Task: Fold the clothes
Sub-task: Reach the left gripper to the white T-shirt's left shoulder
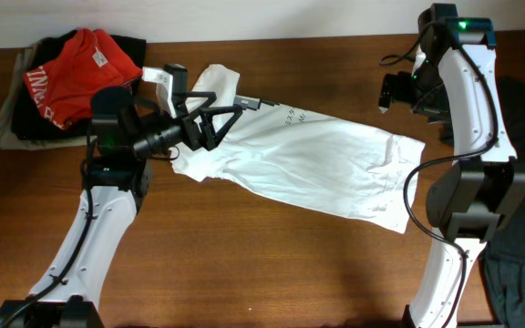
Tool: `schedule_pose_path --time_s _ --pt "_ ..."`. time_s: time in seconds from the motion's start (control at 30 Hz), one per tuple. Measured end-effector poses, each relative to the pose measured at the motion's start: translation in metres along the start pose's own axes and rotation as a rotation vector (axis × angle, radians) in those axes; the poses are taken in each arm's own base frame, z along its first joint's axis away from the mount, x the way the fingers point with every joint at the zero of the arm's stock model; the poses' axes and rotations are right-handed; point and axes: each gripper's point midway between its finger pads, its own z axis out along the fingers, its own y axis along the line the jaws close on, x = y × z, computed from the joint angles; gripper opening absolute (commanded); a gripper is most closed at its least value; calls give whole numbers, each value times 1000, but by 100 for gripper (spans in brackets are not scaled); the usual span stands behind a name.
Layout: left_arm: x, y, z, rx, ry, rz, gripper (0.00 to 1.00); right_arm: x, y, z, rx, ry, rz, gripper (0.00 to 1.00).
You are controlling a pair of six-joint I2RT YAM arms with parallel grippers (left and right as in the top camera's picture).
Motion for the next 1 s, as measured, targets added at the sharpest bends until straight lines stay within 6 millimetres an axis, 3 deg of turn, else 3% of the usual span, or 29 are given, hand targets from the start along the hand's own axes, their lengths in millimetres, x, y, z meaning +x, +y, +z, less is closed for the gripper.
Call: schedule_pose_path --time_s 0.13,0.5,0.7,0.83,1.0 --pt "-4 -2 0 8 -11 18 99 0 0 0 0 0 0 99" --pt "11 1 0 -1 43 -59 99 0 0 0 0 0 0 99" --pt "48 9 -3 -51 164 -235 99 0 0 0 0 0 0 99" --pt "83 25 -3 -216 260 -349 99 0 0 0 0 0 0 99" --pt "128 28 10 -470 355 -447 99 0 0 0 0 0 0 99"
